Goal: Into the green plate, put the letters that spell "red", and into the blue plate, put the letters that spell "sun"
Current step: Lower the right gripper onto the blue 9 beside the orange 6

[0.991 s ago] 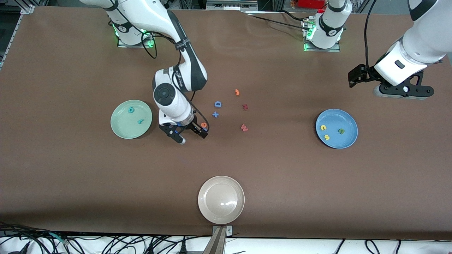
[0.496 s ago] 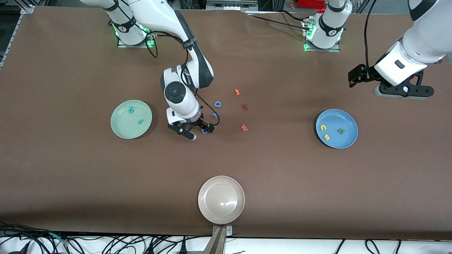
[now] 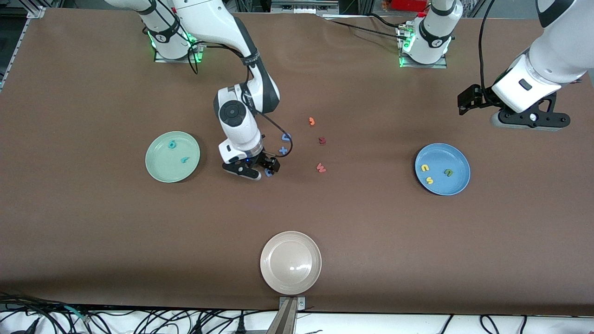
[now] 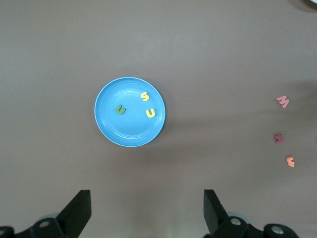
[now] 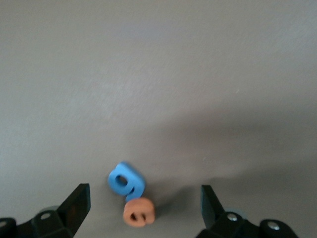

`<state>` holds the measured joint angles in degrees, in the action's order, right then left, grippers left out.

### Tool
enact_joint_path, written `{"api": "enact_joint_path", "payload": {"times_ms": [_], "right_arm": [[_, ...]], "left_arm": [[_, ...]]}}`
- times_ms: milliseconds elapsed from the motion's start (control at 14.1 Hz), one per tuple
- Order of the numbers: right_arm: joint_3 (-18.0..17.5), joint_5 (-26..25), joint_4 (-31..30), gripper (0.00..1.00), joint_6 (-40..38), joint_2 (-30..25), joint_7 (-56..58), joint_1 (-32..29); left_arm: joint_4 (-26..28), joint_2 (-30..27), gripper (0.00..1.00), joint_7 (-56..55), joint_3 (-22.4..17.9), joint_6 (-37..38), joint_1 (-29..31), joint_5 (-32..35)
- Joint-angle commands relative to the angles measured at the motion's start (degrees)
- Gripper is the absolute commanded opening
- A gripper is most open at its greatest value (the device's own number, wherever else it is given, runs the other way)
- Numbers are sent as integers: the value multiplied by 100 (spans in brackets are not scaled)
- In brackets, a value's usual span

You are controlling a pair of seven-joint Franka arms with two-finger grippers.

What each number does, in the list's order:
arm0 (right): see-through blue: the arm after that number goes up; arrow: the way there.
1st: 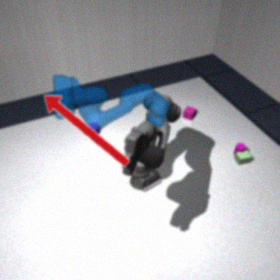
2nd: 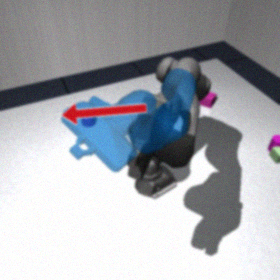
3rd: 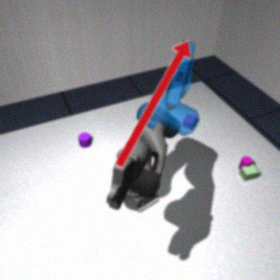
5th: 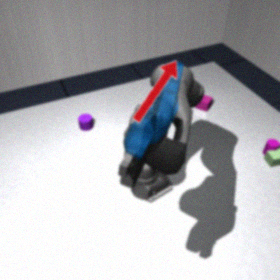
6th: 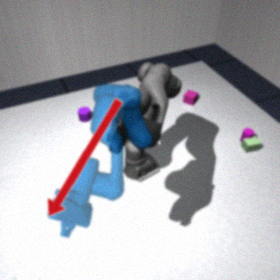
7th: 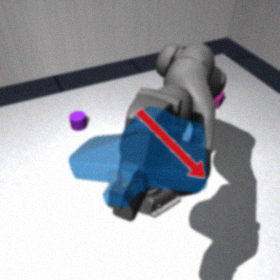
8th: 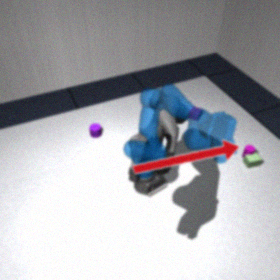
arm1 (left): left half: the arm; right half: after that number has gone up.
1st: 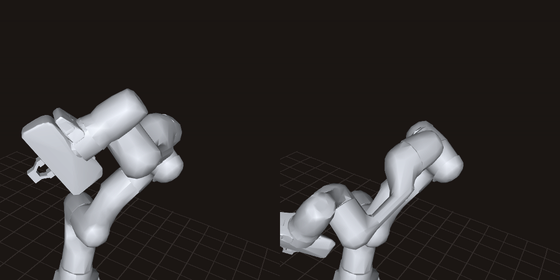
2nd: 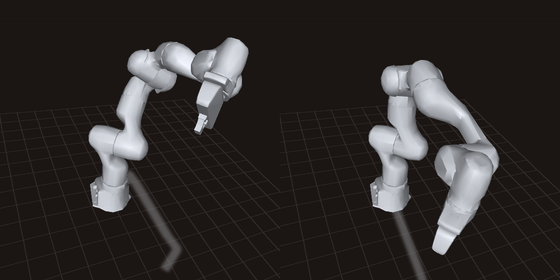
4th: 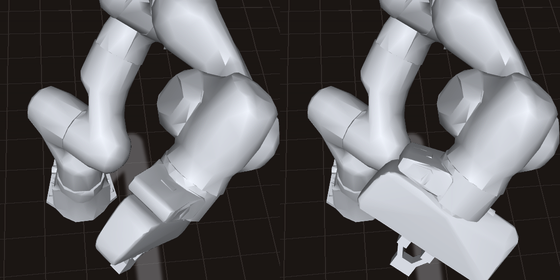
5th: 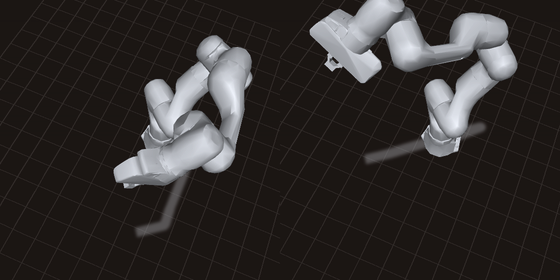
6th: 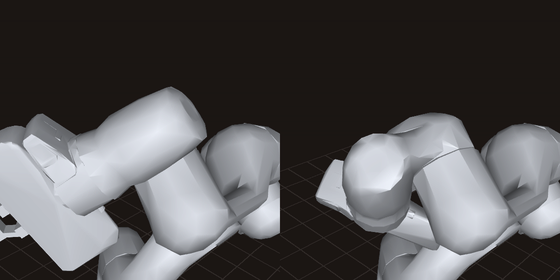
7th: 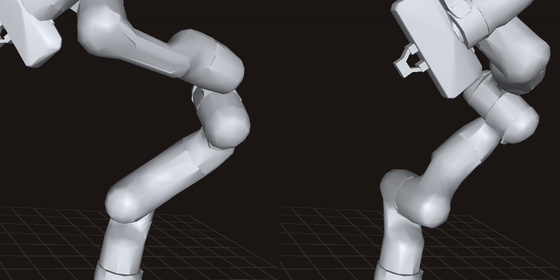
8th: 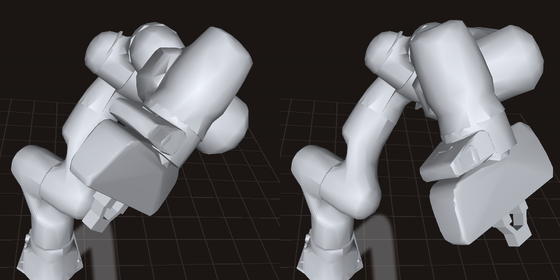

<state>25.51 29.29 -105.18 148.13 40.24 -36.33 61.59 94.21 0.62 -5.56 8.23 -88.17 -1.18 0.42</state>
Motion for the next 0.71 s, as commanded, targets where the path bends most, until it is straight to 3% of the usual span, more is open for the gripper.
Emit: {"api": "enact_joint_path", "payload": {"times_ms": [0,637], "right_arm": [[51,-90,-73,98,111,-42,-190,213],[279,-397,-213,98,164,-7,-85,512]], "left_arm": [[-192,88,100,-42,-23,142,-23,-148],[-201,105,100,-42,-14,142,-32,-148]]}}
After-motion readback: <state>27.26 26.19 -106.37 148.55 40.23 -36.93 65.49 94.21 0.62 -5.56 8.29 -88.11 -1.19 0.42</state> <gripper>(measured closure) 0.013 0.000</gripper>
